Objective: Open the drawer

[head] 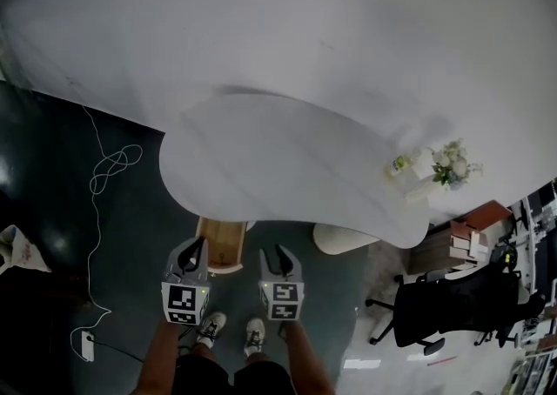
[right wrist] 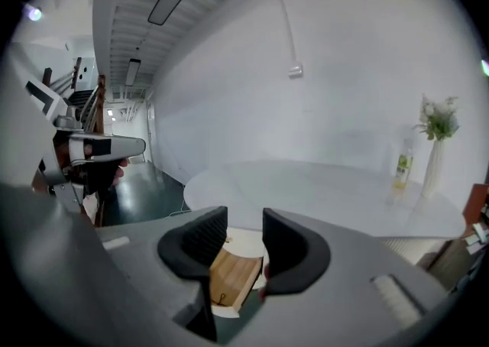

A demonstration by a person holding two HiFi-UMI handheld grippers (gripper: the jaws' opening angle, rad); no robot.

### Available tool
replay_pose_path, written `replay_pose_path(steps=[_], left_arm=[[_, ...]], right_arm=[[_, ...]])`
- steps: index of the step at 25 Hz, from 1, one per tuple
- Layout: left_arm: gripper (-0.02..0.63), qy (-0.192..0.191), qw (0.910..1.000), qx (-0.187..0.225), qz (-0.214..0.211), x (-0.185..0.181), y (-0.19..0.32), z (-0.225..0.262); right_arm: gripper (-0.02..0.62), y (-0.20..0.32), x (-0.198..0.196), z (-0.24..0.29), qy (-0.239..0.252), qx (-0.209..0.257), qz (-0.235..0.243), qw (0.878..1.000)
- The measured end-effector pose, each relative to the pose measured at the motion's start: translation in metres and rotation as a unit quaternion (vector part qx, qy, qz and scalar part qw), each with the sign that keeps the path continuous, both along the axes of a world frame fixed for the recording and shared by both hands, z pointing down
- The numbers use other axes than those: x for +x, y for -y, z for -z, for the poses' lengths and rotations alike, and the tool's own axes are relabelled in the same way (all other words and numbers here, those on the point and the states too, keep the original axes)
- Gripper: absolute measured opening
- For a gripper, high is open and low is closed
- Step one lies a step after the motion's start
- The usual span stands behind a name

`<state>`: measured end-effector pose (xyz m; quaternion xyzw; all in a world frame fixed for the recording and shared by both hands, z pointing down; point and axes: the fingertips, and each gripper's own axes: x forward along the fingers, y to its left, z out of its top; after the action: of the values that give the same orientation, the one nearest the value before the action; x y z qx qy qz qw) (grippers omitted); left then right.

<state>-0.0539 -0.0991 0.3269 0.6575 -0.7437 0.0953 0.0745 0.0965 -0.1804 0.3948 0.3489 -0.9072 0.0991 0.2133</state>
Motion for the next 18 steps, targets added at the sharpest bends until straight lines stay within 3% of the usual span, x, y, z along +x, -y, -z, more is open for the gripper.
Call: replay_pose_path(steps=[4, 8, 18], left_arm=[[0.011, -0.014, 0.9996, 0.023, -0.005, 0.008, -0.003, 0.042], [0.011, -0.002, 0.9993, 0.036, 0.001, 0.008, -0.011, 0.076], [0.011, 0.016, 0.999, 0.04, 0.009, 0.007, -0.025, 0.108]], right_arm=[[0.102, 0.001, 0.016, 0.043, 0.011, 0.028, -0.006, 1.0], [0.092, -0.004, 0.035, 0.08, 0.022, 0.05, -0.013, 0.998], [0.033, -0.007, 0.069, 0.152, 0.042, 0.115, -0.045, 0.992]])
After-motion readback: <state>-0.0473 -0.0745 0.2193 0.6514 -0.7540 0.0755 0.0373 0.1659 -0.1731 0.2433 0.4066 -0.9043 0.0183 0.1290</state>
